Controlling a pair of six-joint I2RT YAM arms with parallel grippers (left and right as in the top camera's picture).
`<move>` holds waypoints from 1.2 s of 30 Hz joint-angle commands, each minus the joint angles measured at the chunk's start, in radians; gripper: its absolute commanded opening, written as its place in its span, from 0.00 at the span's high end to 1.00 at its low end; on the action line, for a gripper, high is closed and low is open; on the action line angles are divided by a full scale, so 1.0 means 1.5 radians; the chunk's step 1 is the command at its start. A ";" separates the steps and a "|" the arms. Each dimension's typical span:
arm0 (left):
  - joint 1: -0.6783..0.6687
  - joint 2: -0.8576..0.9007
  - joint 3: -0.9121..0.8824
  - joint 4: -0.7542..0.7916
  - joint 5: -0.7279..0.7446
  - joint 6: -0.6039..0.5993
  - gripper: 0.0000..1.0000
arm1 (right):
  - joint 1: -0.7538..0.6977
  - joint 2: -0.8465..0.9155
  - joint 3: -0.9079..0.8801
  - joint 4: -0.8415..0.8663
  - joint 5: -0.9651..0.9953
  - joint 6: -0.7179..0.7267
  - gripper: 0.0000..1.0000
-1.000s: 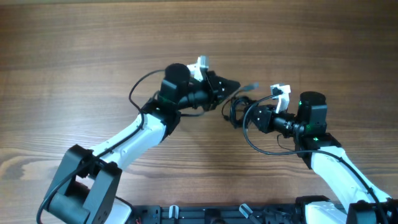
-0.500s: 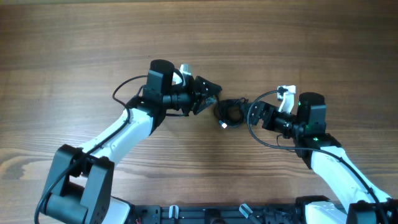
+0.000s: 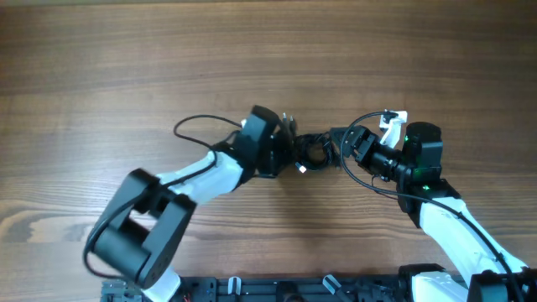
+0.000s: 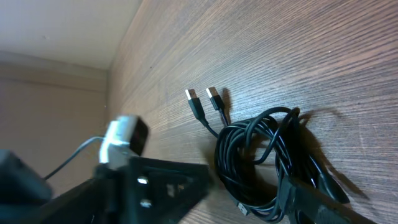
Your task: Untangle cables
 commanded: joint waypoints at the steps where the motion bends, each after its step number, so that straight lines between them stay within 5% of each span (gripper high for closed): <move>1: -0.025 0.045 0.005 0.023 -0.024 -0.029 0.59 | 0.003 0.004 0.005 0.003 0.002 0.007 0.10; 8: -0.026 0.070 0.017 0.094 -0.041 -0.041 0.72 | 0.003 0.006 0.004 -0.039 0.019 -0.028 0.10; 12: -0.003 0.048 0.082 -0.034 -0.048 0.002 0.73 | 0.003 0.006 0.004 -0.081 0.023 -0.028 0.10; 16: 0.014 0.024 0.191 -0.199 -0.179 0.021 0.73 | 0.003 0.006 0.004 -0.082 0.038 -0.028 0.11; 30: -0.104 0.098 0.229 -0.290 -0.325 0.049 0.74 | 0.003 0.006 0.004 -0.087 0.083 -0.028 0.09; 36: -0.105 0.146 0.229 -0.247 -0.280 0.055 0.75 | 0.003 0.006 0.004 -0.101 0.083 -0.028 0.09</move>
